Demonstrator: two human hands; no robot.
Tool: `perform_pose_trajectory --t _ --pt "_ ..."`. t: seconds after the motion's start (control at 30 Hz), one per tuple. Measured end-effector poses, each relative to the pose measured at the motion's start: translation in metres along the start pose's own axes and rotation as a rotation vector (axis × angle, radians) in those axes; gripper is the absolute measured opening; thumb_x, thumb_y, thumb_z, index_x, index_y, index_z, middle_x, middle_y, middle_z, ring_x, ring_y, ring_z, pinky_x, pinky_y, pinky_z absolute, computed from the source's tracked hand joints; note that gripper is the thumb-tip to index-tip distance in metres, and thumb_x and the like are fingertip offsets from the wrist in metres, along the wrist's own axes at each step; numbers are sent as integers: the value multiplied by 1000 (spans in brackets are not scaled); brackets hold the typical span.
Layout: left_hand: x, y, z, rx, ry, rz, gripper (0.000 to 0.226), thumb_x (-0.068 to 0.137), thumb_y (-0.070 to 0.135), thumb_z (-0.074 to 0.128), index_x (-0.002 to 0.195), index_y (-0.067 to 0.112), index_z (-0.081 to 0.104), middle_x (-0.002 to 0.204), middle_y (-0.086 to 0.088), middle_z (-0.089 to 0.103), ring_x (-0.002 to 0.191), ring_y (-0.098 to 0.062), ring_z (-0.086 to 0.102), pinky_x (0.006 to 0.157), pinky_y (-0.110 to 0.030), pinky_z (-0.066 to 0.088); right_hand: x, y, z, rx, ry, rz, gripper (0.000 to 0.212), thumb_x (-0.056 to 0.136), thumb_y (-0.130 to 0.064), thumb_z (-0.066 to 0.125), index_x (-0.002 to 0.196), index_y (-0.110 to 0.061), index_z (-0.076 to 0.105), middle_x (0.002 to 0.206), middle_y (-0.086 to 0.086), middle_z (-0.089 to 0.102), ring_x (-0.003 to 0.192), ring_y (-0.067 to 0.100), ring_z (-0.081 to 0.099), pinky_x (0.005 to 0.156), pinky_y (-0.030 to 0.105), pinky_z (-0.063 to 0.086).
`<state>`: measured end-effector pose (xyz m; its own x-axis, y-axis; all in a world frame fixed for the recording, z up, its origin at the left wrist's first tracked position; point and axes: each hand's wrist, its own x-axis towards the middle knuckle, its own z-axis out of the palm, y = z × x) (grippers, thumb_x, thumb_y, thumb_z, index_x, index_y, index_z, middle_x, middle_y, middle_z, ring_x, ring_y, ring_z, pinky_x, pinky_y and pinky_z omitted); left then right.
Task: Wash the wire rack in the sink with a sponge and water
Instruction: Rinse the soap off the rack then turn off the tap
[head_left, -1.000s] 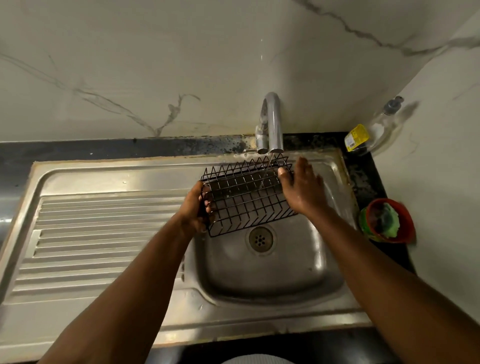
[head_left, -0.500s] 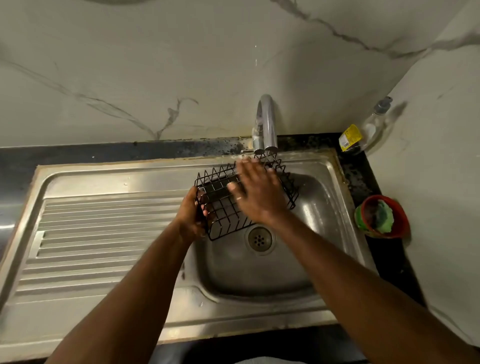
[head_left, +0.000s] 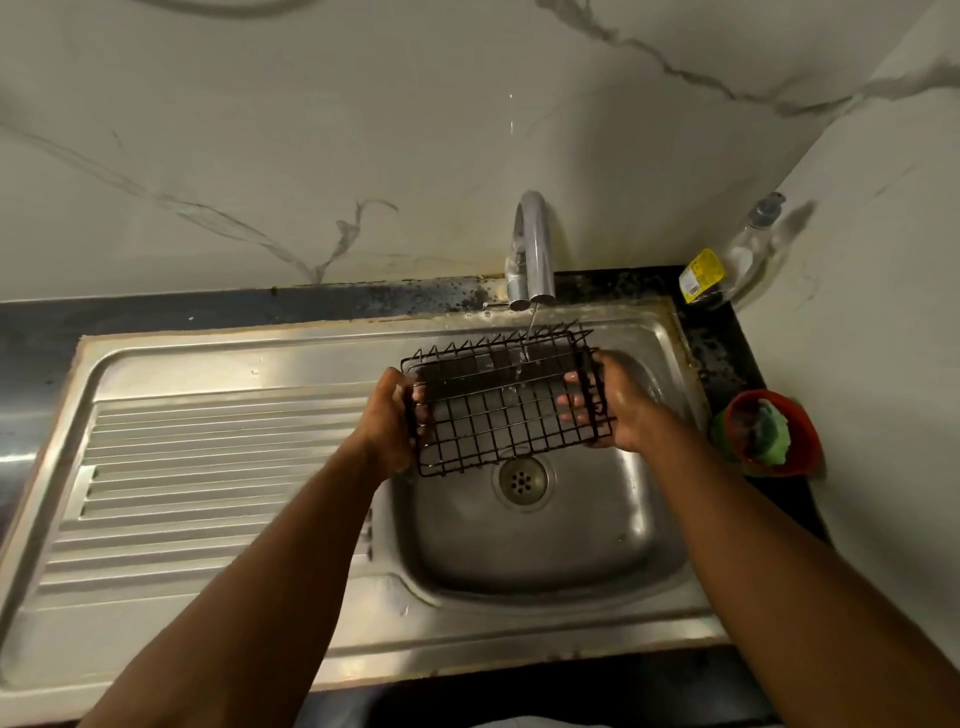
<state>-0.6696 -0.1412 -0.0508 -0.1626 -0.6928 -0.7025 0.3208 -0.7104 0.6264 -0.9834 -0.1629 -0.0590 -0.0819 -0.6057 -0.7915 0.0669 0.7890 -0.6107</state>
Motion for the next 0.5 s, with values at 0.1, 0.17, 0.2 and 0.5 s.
perform_pose_trajectory --t 0.1,0.17,0.2,0.5 --pt "8 -1 -6 -12 23 41 72 94 67 24 121 13 63 98 -11 63 84 -24 55 73 -38 37 1 3 -1 62 18 -68 61 91 -69 39 102 -21 75 101 10 75 78 21 62 77 38 44" --pt "12 1 -3 39 50 13 76 99 63 20 135 10 61 115 -18 66 101 -31 58 82 -42 40 -1 6 -3 89 14 -139 56 95 -65 39 101 -24 78 112 9 72 93 23 59 86 42 43" --pt "11 4 2 70 71 11 73 102 61 20 133 11 62 119 -20 66 104 -31 58 83 -41 43 -2 7 -4 92 26 -164 57 96 -67 38 103 -27 79 123 7 71 105 23 57 95 47 40" --pt "14 16 22 192 8 -73 64 101 73 33 133 26 61 121 -12 65 107 -31 61 74 -45 48 0 8 -12 122 -44 -153 79 74 -93 51 112 -29 76 124 6 67 110 27 61 94 53 51"
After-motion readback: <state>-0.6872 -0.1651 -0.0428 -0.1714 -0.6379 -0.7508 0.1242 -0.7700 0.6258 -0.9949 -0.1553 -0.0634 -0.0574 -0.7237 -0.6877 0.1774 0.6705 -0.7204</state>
